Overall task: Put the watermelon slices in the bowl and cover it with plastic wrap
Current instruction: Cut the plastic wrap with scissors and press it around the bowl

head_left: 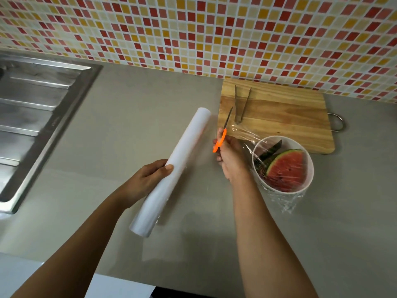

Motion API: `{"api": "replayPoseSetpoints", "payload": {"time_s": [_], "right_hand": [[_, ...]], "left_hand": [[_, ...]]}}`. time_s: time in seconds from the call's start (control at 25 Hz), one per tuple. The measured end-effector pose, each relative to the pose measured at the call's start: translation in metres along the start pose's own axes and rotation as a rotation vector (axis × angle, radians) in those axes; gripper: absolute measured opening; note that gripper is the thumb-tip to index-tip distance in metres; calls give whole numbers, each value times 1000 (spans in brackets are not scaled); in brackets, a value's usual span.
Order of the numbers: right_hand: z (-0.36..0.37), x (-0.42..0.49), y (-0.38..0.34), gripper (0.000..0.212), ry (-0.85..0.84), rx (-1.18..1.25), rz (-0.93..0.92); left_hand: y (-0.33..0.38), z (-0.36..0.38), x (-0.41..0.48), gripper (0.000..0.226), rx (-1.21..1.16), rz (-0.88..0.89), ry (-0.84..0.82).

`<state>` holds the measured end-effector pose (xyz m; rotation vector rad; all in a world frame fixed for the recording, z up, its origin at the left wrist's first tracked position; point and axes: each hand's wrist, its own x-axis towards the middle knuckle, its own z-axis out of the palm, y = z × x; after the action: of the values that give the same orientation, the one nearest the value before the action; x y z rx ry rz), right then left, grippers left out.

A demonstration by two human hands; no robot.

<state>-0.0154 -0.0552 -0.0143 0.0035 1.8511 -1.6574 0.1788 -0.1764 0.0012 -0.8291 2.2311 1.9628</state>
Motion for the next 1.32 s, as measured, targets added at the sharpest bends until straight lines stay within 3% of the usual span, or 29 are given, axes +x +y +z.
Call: {"api": "replayPoseSetpoints", "payload": {"time_s": [0.08, 0.2, 0.32, 0.48, 0.84, 1.04, 1.12, 1.24, 1.32], "right_hand": [[3, -15, 7, 20, 44, -209, -73], [6, -60, 35, 24, 9, -575, -189], [12, -91, 49, 24, 30, -941, -254], [21, -101, 49, 24, 24, -1205, -201], [32, -113, 55, 28, 60, -1124, -149], [26, -118, 50, 30, -14, -1113, -172], [14, -119, 33, 32, 1, -1010, -267], [-39, -98, -13, 27, 329, -645, -611], [-96, -70, -43, 28, 580, -453, -699]], "left_hand": [[-7, 0, -1, 34, -18, -17, 51], [-15, 5, 5, 53, 30, -56, 140], [-21, 8, 6, 39, 85, -50, 217], [-26, 7, 8, 43, 439, 41, 314], [-23, 14, 12, 31, 643, 167, 364], [-19, 15, 9, 32, 589, 37, 331], [-11, 16, 7, 41, 499, -10, 398], [20, 33, 5, 51, 395, 210, 732], [43, 59, 12, 47, 356, 375, 765]]}}
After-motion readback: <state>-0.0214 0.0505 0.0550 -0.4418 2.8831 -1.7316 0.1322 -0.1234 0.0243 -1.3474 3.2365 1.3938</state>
